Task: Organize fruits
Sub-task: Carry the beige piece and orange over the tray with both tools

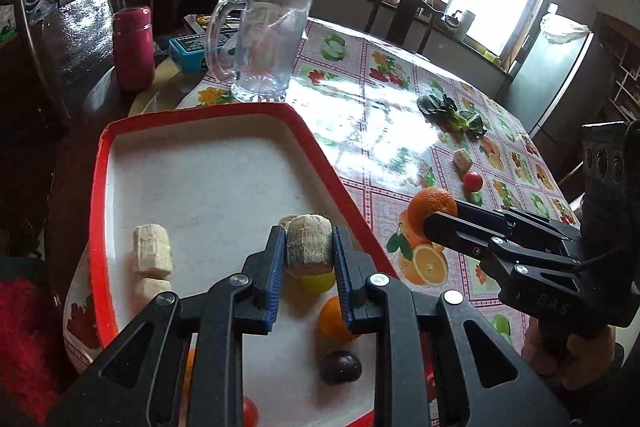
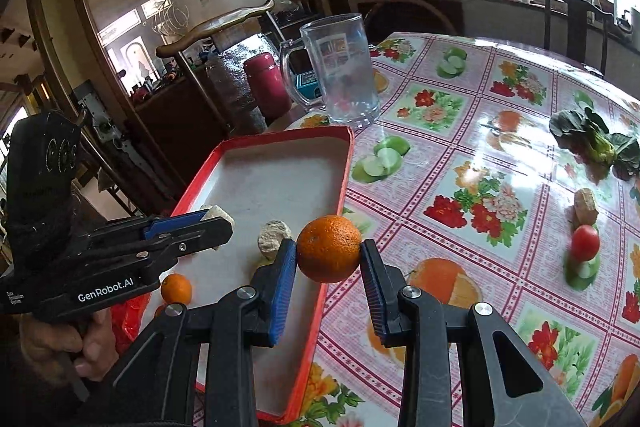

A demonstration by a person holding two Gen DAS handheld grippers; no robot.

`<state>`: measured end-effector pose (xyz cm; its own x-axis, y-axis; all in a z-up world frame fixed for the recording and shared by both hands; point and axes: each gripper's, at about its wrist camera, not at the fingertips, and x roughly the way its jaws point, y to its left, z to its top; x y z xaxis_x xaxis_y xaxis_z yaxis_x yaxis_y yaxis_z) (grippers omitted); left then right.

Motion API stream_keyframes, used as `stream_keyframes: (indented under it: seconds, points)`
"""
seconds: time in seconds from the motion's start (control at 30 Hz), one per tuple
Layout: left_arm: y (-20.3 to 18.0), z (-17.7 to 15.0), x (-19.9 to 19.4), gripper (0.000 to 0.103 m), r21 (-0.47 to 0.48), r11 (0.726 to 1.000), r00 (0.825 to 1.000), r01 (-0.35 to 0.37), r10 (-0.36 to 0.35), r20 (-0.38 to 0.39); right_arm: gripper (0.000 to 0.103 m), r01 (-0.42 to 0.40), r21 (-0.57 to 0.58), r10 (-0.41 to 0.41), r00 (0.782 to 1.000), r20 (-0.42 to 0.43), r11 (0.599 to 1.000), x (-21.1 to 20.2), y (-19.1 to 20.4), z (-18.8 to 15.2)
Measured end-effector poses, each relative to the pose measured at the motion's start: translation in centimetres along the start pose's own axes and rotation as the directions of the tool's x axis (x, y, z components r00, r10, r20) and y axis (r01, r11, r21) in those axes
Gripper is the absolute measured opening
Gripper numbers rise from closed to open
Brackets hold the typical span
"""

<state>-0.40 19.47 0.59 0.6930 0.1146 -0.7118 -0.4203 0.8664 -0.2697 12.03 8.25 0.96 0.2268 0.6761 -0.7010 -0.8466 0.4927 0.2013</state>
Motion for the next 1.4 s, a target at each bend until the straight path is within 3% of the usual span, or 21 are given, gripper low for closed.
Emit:
stream_keyframes:
  seconds: [0.63, 1.1, 1.4]
  points:
    - [7.0, 1.8, -0.6, 0.021, -0.082, 0.993, 0.996, -0.081, 0.084, 0.03, 0.033, -0.032, -0.033, 0.03, 0.998, -0.061, 0.999, 6.4, 3.5, 2.9]
    - [10.7, 3.0, 3.7, 0.021, -0.106, 0.982, 0.986, -0.159, 0.152, -0.072, 0.033, 0.008, -0.087, -0.022, 0.986, -0.164, 0.996, 12.2, 4.6, 4.4]
    - [11.2, 2.8, 4.8, 0.023, -0.121, 0.973, 0.974, -0.198, 0.181, -0.137, 0.038, -0.006, -0.064, -0.006, 0.983, -0.182, 0.998, 12.6, 4.0, 4.2]
